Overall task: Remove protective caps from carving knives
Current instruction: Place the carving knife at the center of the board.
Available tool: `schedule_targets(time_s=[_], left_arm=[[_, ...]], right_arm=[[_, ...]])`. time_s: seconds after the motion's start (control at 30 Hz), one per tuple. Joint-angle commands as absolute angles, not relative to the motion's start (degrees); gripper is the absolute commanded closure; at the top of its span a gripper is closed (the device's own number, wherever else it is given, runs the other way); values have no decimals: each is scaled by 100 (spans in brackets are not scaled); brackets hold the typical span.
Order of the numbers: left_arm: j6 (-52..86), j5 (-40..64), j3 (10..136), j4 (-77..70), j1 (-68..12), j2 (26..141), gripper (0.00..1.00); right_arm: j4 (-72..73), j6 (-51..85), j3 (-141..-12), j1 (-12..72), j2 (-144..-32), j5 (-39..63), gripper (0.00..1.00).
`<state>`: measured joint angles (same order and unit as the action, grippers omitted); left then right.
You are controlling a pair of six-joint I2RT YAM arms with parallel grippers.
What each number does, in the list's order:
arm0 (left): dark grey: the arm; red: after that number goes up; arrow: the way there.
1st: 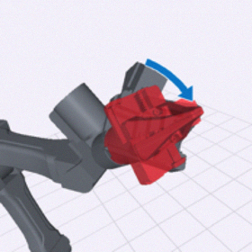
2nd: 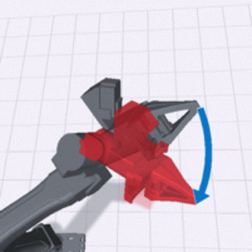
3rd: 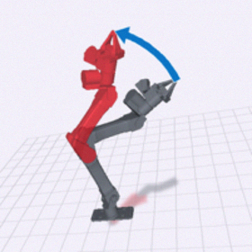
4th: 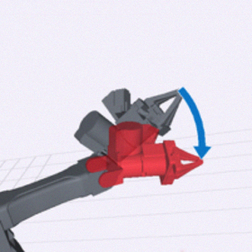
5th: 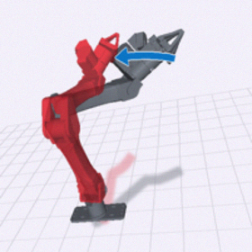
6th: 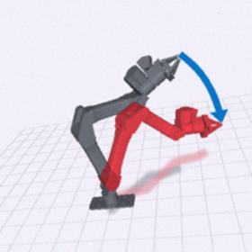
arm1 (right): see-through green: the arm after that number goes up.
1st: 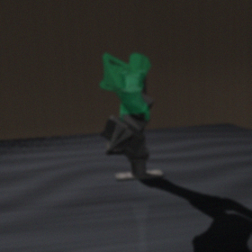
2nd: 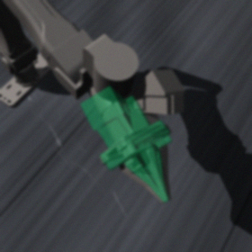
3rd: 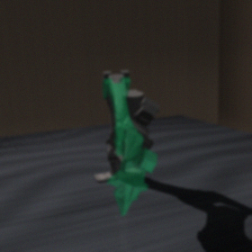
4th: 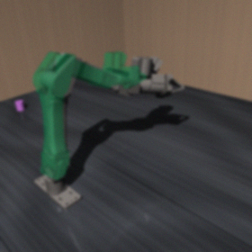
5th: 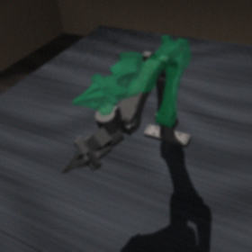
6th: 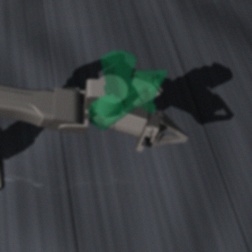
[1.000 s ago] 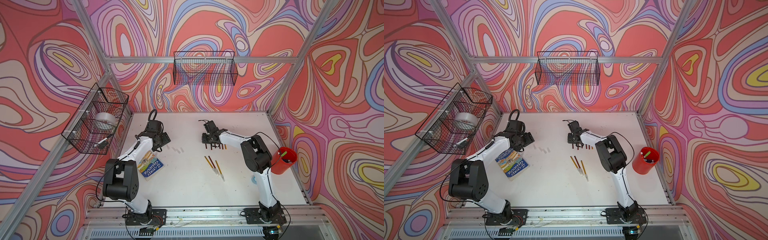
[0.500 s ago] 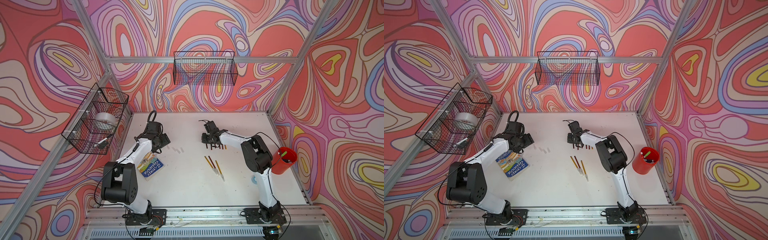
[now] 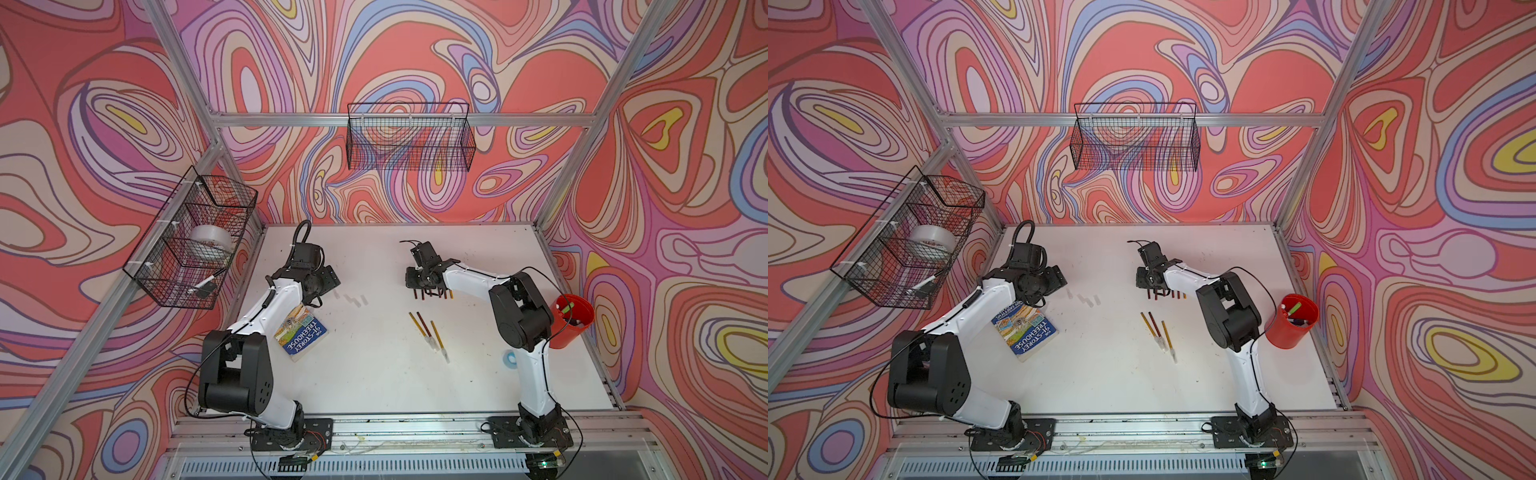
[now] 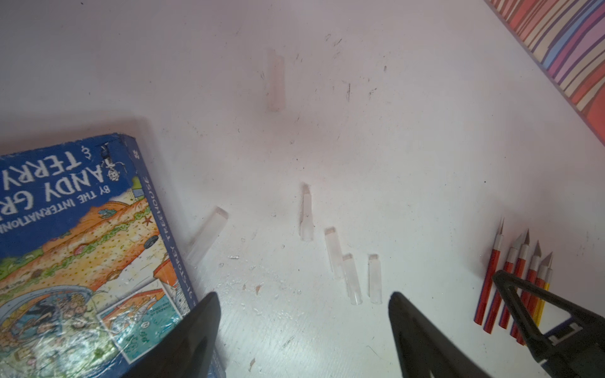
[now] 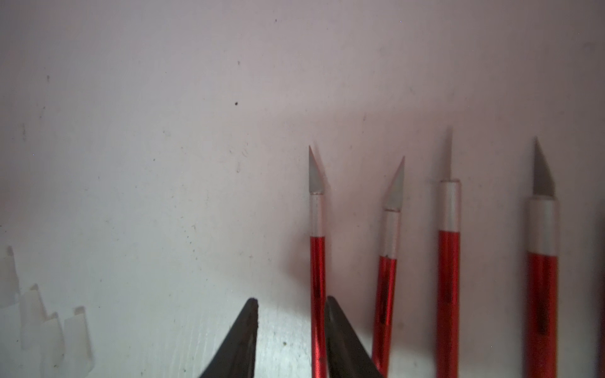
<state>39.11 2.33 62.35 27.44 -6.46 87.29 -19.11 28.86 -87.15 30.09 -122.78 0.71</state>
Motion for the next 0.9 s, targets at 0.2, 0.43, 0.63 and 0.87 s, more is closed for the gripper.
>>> schedule_targets(time_s=[0.2, 0.43, 0.63, 0.87], left_arm=[[3991, 500, 5846, 2341, -686, 8242, 17], [3986, 510, 5534, 2197, -720, 7791, 21], [4019, 584, 5328, 2226, -721, 7538, 21], [4027, 649, 5171, 2293, -721, 7462, 21]], right_arm=[[-2142, 2447, -8182, 3293, -11144, -128, 73], [-2812, 1714, -7384, 4006, -10234, -703, 89], [-3301, 1565, -6828, 4323, -9809, -780, 85], [-3531, 1541, -6252, 4410, -9625, -770, 75]])
